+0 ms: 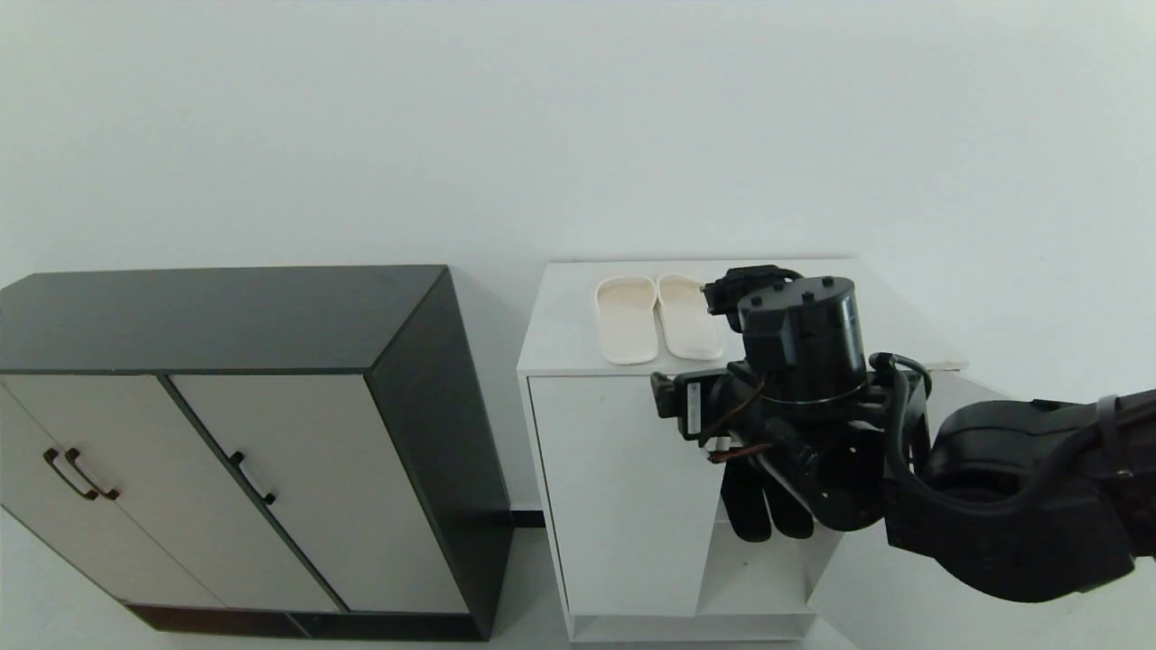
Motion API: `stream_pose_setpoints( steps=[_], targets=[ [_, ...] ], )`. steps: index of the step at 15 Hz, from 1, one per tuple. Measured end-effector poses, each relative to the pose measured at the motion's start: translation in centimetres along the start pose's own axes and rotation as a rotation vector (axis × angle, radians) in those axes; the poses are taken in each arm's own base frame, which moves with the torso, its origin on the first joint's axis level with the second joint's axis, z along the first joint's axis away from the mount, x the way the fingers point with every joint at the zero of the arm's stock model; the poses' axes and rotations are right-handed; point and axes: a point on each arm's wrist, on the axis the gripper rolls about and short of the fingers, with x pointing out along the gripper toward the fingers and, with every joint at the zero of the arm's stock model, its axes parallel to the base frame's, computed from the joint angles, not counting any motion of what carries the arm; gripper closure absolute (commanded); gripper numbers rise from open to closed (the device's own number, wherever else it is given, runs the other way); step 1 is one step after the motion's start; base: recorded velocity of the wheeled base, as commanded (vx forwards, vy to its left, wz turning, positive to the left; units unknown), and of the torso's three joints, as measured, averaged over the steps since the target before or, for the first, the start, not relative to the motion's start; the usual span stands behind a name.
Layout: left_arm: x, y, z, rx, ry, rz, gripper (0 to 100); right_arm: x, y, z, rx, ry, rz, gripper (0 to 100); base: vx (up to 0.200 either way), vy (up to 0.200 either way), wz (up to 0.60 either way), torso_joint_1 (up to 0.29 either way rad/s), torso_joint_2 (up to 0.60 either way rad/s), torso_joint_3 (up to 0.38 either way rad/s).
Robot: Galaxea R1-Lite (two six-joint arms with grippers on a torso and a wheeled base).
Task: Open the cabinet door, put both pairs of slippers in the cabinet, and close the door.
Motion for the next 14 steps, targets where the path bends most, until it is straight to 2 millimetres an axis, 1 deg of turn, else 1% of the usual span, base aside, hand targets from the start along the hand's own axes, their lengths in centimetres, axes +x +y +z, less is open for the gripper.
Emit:
stream_pose_setpoints(
  steps=[1,3,6,12,14],
  targets=[
    [0.0,0.0,0.0,0.001,0.000,0.000,100,0.1,0.3,0.4,0.012,-0.012,-0.010,0,0.200,0.000,0.00,0.002,0.00,0.002],
    [0.0,0.0,0.0,0.003,0.000,0.000,100,0.6,0.7,0.5,0.018,-0.020,-0.025,0,0.200,0.000,0.00,0.002,0.00,-0.002],
    [0.0,0.0,0.0,0.003,0.000,0.000,100,1.2,1.0,0.2,0.015,-0.013,-0.029,0,0.200,0.000,0.00,0.004,0.00,0.001],
    [0.0,0.0,0.0,0.003,0.000,0.000,100,3.3,0.9,-1.0,0.025,-0.017,-0.045,0,0.200,0.000,0.00,0.006,0.00,0.001],
    [0.0,0.0,0.0,0.001,0.000,0.000,100,3.9,1.1,-1.5,0.021,-0.010,-0.033,0,0.000,0.000,0.00,0.000,0.00,0.000]
  ],
)
